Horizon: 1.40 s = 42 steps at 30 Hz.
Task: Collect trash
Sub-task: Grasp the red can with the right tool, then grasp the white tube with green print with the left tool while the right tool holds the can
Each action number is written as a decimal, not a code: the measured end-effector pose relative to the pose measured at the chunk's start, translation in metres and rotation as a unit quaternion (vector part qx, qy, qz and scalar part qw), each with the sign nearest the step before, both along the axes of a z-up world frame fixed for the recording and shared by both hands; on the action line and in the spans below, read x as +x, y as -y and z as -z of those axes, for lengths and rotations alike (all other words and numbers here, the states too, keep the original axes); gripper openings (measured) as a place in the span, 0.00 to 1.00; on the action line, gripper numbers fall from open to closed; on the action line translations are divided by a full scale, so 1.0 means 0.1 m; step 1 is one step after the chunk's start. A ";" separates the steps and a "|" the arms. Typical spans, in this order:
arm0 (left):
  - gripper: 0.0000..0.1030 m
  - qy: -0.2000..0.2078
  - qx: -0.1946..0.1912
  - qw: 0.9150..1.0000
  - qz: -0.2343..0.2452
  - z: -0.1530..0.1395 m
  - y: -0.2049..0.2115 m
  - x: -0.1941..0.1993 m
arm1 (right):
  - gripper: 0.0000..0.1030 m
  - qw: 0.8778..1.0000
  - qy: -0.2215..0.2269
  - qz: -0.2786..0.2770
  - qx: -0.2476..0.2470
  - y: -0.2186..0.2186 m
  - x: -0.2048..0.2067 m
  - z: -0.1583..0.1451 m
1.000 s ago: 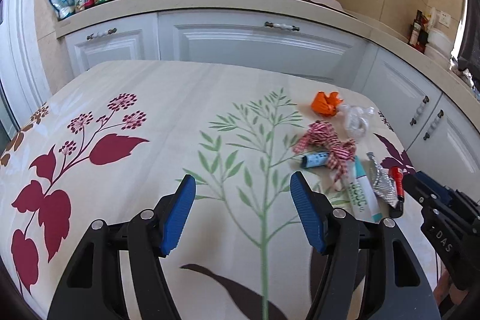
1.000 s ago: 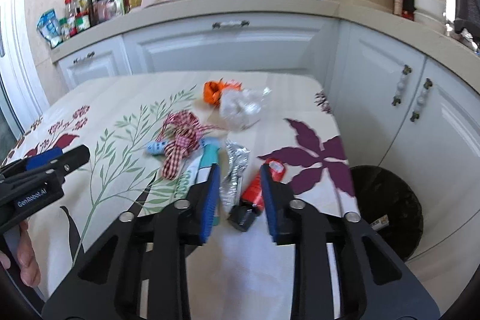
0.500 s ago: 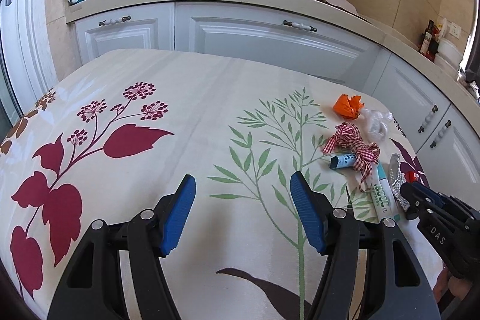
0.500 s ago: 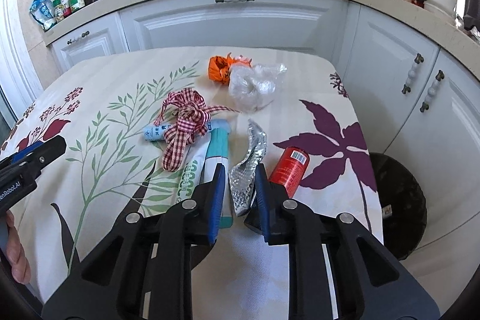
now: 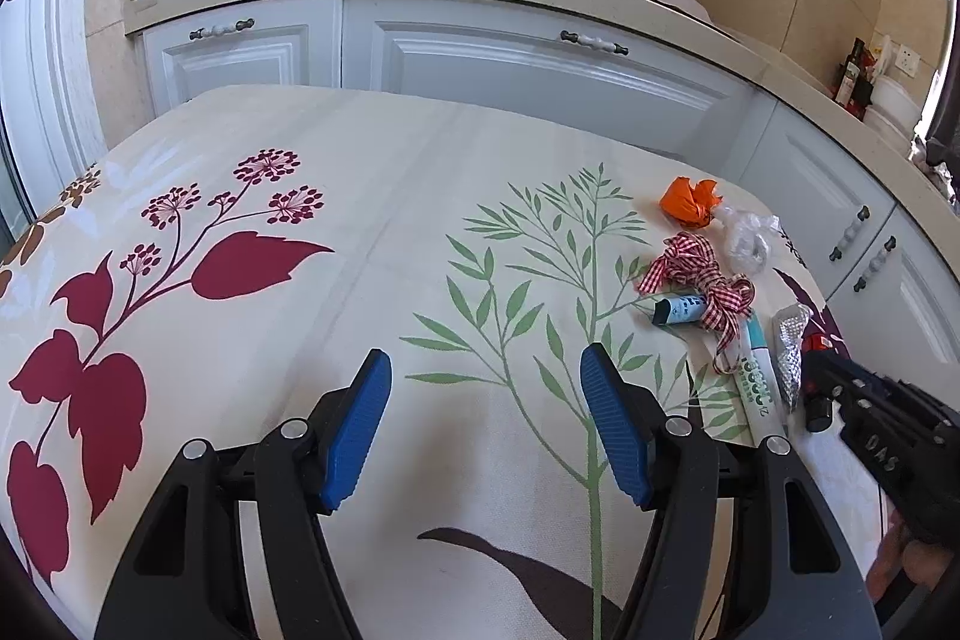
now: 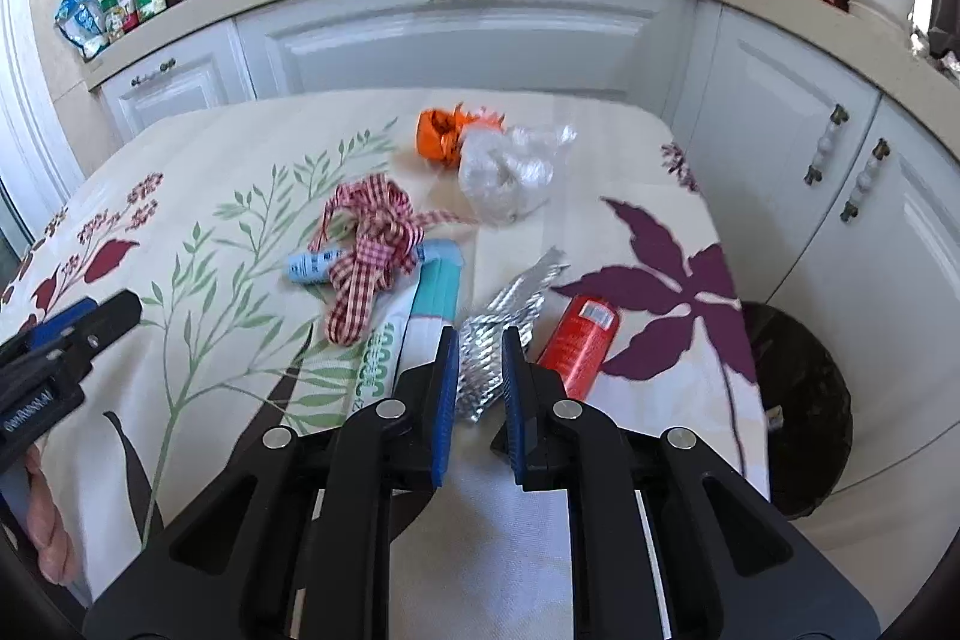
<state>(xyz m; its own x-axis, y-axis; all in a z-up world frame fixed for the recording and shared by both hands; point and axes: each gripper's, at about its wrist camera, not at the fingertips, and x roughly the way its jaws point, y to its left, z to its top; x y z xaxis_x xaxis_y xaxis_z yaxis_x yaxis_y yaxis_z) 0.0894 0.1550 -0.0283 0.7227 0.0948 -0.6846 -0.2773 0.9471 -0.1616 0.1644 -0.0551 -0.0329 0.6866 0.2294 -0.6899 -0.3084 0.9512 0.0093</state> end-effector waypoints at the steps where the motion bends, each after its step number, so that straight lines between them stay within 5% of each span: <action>1: 0.62 0.000 -0.001 1.000 0.000 0.00 0.00 0.00 | 0.14 1.000 0.002 0.003 -0.002 0.01 0.00 -0.01; 10: 0.62 -0.002 -0.006 1.000 0.000 0.03 -0.03 -0.01 | 0.23 0.999 -0.016 0.044 -0.021 0.14 0.04 0.10; 24: 0.62 -0.003 -0.008 1.000 0.007 0.04 0.02 -0.01 | 0.23 0.999 -0.028 0.034 -0.012 0.16 0.11 0.15; 42: 0.62 -0.004 0.015 0.997 0.074 -0.01 0.80 0.04 | 0.23 0.998 0.011 0.053 0.017 0.68 -0.14 -0.01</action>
